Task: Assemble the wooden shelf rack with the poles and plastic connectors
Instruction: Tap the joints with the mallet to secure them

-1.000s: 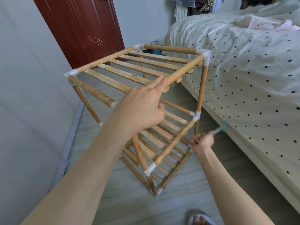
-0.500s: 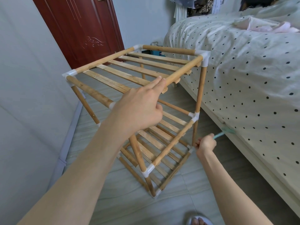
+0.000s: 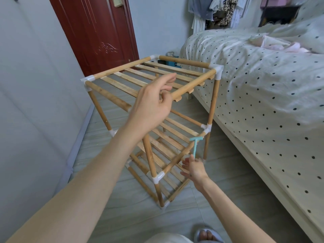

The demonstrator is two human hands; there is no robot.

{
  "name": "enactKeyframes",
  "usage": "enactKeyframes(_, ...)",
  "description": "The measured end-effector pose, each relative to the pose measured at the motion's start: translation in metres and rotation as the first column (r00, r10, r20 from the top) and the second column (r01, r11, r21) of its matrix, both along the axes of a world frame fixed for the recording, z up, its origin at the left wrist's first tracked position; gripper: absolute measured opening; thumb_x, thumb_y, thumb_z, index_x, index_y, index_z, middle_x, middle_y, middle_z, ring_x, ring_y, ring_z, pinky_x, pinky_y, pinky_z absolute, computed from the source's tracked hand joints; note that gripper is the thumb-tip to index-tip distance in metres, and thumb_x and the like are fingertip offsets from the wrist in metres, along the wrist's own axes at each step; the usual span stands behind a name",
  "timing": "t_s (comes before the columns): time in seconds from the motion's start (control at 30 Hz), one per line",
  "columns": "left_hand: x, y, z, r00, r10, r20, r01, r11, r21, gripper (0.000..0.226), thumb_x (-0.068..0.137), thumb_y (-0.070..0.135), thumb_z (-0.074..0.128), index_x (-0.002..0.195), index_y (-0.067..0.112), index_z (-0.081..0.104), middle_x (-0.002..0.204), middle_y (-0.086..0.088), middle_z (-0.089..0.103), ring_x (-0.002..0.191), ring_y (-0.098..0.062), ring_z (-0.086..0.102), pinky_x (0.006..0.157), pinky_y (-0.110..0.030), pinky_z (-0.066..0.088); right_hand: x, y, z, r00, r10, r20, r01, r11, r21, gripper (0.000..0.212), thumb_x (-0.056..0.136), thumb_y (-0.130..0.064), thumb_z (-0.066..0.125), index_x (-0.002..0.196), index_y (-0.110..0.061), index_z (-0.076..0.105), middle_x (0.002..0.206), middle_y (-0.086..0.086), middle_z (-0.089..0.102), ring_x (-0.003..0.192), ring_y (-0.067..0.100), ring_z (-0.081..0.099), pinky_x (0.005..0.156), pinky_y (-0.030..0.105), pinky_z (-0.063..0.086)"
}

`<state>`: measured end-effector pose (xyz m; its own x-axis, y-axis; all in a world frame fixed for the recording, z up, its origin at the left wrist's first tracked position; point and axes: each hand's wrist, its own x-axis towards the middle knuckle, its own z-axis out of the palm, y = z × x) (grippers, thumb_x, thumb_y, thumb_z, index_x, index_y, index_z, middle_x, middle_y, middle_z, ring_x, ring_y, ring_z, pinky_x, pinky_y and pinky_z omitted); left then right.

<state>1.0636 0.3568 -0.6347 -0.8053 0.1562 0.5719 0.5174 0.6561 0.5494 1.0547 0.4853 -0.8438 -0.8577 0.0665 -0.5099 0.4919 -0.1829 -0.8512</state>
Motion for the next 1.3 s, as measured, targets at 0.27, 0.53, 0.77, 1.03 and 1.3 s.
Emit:
enactKeyframes(0.27,0.025,-0.079,-0.028,0.964,0.239,0.114,-0.202,0.943,-0.264,0.041,0.102,0.025,0.021,0.134,0.014,0.044,0.14,-0.001,0.045,0.138,-0.01,0.026,0.113,-0.03,0.022,0.011,-0.039,0.006,0.999,0.02,0.04,-0.017,0.998,-0.066,0.044,0.102,-0.03,0.031,0.125,0.004,0.046,0.113,0.019,0.058,0.113,0.029,0.054,0.102,0.042,0.043)
enactKeyframes(0.53,0.026,-0.071,-0.028,0.951,0.31,-0.011,-0.278,0.836,-0.474,0.051,0.101,0.034,0.01,0.132,0.018,0.047,0.135,0.0,0.047,0.138,-0.017,0.025,0.117,-0.044,0.01,-0.006,-0.035,0.014,0.999,-0.003,0.044,0.008,0.992,-0.125,0.04,0.103,-0.022,0.028,0.136,-0.002,0.04,0.088,0.012,0.055,0.082,0.021,0.057,0.095,0.039,0.047)
enactKeyframes(0.77,0.015,-0.016,-0.028,0.892,0.448,-0.057,-0.388,0.696,-0.605,0.057,0.095,0.043,0.002,0.142,0.032,0.03,0.133,-0.002,0.047,0.131,-0.025,0.031,0.114,-0.054,0.002,-0.006,0.022,0.006,1.0,-0.005,-0.013,0.001,0.972,-0.235,0.044,0.104,-0.026,0.024,0.129,0.006,0.04,0.112,0.026,0.059,0.102,0.033,0.059,0.087,0.037,0.05)
enactKeyframes(1.03,-0.009,0.04,-0.047,0.907,0.396,-0.144,-0.38,0.618,-0.688,0.058,0.1,0.043,0.017,0.149,0.024,-0.008,0.156,-0.009,0.009,0.142,-0.031,0.007,0.114,-0.054,-0.002,0.049,0.085,-0.036,0.997,-0.015,-0.08,0.017,0.999,0.029,0.023,0.101,-0.026,0.033,0.091,-0.009,0.045,0.041,-0.01,0.029,0.033,0.007,0.023,0.035,0.016,0.021)
enactKeyframes(1.3,-0.015,-0.008,-0.045,0.872,0.457,-0.172,-0.466,0.671,-0.577,0.069,0.095,0.029,0.041,0.15,0.012,0.002,0.156,-0.007,0.015,0.144,-0.023,0.009,0.116,-0.047,-0.008,0.027,0.109,-0.03,0.993,-0.047,-0.104,0.061,0.988,0.14,0.025,0.1,-0.02,0.038,0.087,-0.007,0.055,0.047,-0.004,0.032,0.034,0.007,0.024,0.033,0.017,0.022)
